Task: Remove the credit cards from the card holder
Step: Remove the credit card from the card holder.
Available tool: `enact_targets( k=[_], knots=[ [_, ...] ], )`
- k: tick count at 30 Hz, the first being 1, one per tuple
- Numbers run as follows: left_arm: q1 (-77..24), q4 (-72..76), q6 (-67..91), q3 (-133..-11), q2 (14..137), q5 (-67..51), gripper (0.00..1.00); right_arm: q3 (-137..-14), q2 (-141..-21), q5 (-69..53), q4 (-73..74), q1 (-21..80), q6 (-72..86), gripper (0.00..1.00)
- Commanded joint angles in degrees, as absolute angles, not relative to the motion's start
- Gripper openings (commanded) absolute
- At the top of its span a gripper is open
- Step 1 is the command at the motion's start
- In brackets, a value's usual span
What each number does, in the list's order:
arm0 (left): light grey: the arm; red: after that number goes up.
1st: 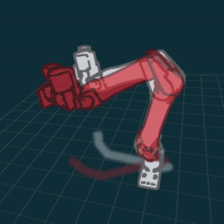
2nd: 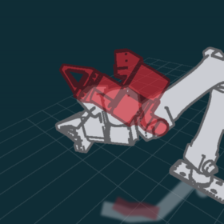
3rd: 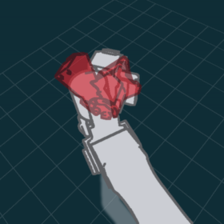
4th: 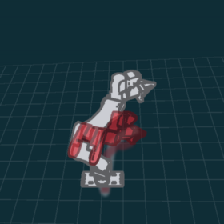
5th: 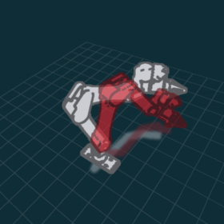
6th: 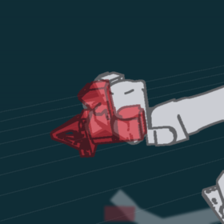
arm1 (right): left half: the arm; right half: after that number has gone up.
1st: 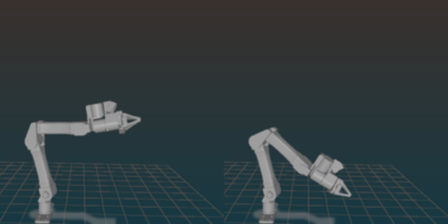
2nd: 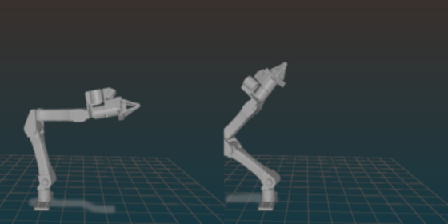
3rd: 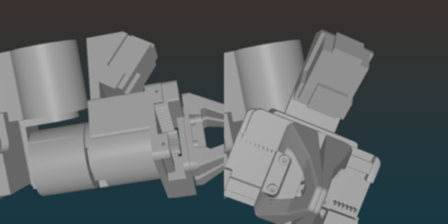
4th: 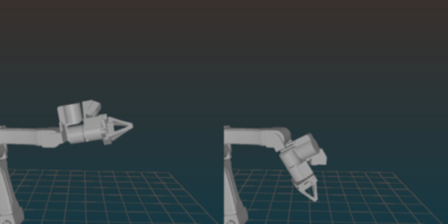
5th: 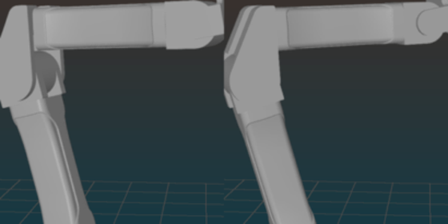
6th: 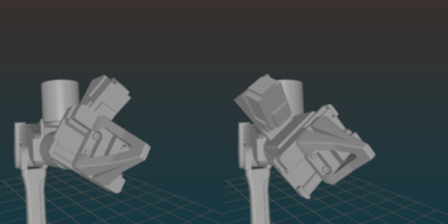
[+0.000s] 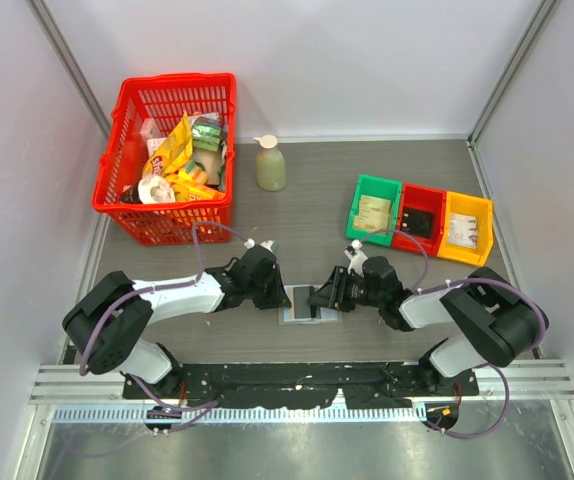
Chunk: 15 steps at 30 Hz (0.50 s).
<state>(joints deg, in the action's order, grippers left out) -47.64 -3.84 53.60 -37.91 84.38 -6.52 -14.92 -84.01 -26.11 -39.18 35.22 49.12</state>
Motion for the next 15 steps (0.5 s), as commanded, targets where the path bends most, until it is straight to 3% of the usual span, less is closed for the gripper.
enact_targets(
  k=[1,10,15],
  knots=[
    [-47.81,-1.58,53.88,-36.74,85.08,-6.51,0.01,-13.71,-86.22,-28.39,-47.09,34.46,51.06,0.41],
    [-47.81,-2.9,53.26,-36.3,86.75,-5.01,0.0,-12.57,-90.26,-30.94,-54.31,33.66,53.0,0.29],
    [-47.81,-2.99,53.26,-36.21,87.36,-4.75,0.0,-11.87,-92.19,-31.99,-57.39,32.79,53.79,0.11]
  ],
)
